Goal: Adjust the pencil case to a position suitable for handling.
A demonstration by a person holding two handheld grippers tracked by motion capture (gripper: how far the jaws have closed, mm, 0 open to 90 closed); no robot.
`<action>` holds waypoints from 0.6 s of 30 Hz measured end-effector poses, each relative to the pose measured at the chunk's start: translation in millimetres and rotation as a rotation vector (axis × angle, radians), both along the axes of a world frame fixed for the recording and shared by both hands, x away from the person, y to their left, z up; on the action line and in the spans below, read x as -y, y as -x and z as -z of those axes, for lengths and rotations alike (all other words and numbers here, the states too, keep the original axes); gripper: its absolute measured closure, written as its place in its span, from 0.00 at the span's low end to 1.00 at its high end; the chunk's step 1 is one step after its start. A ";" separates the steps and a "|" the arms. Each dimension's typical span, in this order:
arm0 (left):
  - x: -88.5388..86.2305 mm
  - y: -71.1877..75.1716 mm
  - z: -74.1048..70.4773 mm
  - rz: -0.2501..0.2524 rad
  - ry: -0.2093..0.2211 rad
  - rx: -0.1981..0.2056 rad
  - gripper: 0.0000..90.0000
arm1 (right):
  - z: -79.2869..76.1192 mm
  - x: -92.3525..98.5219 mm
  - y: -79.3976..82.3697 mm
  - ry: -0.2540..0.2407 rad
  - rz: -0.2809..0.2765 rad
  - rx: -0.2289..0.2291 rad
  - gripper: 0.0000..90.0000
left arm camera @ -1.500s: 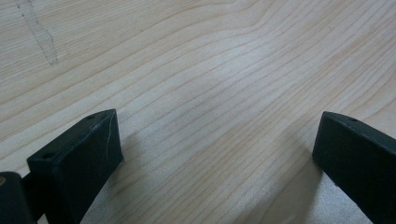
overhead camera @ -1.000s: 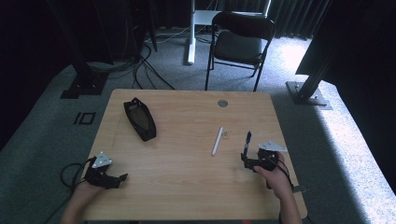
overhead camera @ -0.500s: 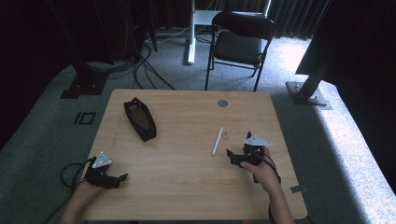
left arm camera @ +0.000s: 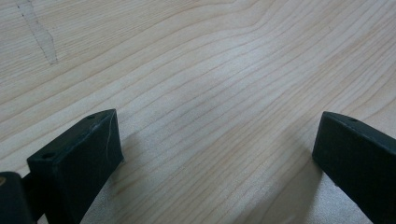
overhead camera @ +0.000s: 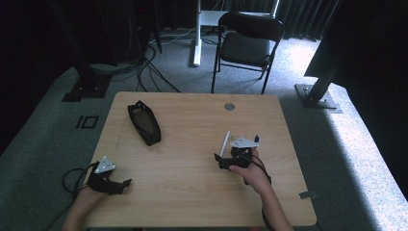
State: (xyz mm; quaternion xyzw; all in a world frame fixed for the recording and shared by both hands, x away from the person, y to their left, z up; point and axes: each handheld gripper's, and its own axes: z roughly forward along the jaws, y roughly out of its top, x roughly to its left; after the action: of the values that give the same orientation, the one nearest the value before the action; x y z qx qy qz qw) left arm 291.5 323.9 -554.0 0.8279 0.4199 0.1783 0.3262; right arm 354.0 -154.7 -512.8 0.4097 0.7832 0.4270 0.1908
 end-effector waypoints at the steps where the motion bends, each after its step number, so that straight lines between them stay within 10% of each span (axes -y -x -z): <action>1: 0.0 0.0 0.0 0.000 0.000 0.000 0.02 | 0.0 -4.7 -0.8 -0.005 -0.006 0.000 0.13; 18: 0.0 0.0 0.0 0.000 0.000 0.000 0.02 | 1.1 -73.0 -9.7 -0.004 -0.123 0.011 0.13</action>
State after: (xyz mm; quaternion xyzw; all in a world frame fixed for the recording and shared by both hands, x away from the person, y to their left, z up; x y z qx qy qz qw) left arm 291.5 323.9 -554.0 0.8278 0.4200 0.1783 0.3265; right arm 363.8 -81.7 -514.0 0.3587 0.8051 0.4417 0.1676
